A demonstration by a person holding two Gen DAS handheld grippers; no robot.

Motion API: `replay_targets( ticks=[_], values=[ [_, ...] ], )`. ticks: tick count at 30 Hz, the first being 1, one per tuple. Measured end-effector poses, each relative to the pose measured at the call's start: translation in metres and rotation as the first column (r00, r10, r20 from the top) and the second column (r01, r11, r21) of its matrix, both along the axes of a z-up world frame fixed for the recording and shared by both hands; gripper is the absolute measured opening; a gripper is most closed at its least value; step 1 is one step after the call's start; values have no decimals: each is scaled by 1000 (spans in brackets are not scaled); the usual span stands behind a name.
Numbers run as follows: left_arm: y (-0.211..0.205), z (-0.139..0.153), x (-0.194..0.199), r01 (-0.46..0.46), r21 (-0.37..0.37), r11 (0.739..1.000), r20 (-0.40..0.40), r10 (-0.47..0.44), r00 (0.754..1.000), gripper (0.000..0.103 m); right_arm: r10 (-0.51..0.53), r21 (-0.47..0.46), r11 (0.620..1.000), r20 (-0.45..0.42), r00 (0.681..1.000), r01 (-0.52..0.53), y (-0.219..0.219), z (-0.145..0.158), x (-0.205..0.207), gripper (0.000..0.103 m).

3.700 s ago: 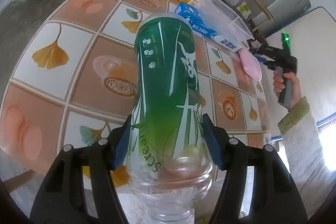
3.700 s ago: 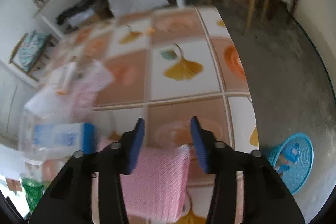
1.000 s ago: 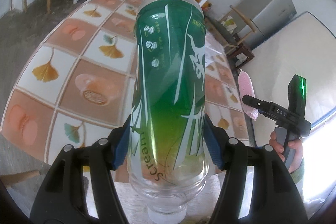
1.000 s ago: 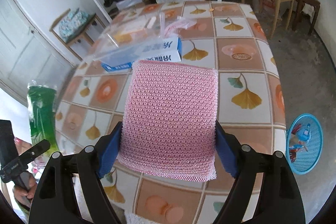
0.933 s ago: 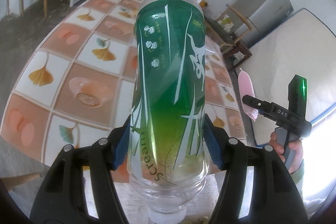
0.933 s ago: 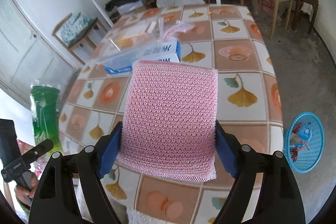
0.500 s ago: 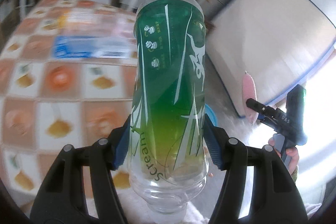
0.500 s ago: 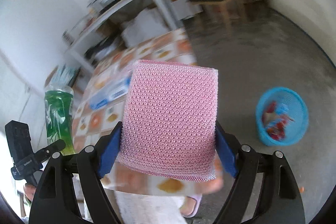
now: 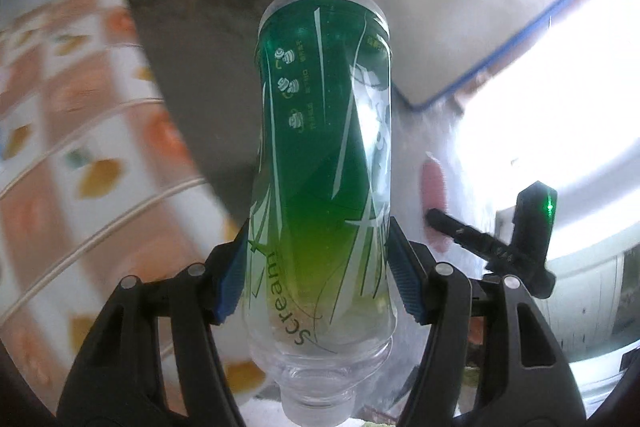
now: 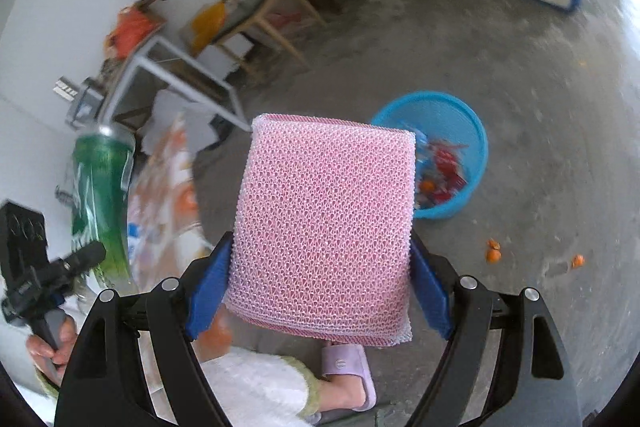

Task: Collect trash
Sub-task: 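Carry the green bottle and pink sponge toward the blue wastebasket, then open the left tool to drop the bottle while the right tool drops the sponge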

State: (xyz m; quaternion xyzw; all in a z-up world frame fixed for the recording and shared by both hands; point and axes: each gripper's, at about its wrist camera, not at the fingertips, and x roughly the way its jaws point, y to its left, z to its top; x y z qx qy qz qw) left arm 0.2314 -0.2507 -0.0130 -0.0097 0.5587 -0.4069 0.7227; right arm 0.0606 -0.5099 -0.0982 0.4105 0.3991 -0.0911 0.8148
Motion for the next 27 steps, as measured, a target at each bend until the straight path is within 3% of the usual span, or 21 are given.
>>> replay_targets(
  ticks=[6, 11, 13, 15, 21, 27],
  values=[
    [-102, -56, 27, 96, 128, 987, -82, -86, 993, 60, -57, 83, 995, -66, 996, 63, -34, -71, 16, 79],
    [-166, -80, 54, 91, 160, 983, -92, -77, 993, 60, -97, 133, 985, -93, 991, 109, -73, -120, 56, 80],
    [-188, -88, 67, 72, 146, 987, -75, -62, 995, 81, -120, 133, 982, -105, 987, 133, -93, -144, 78, 83],
    [-204, -95, 79, 49, 158, 986, -45, -42, 998, 83, -133, 118, 981, -145, 980, 151, -109, -167, 96, 84],
    [-192, -98, 89, 22, 105, 994, -74, -14, 997, 83, -136, 145, 974, -239, 962, 173, -134, -230, 121, 84],
    [-151, -65, 73, 26, 68, 997, -21, -24, 999, 83, -133, 88, 983, -245, 960, 159, -132, -233, 121, 84]
  ],
)
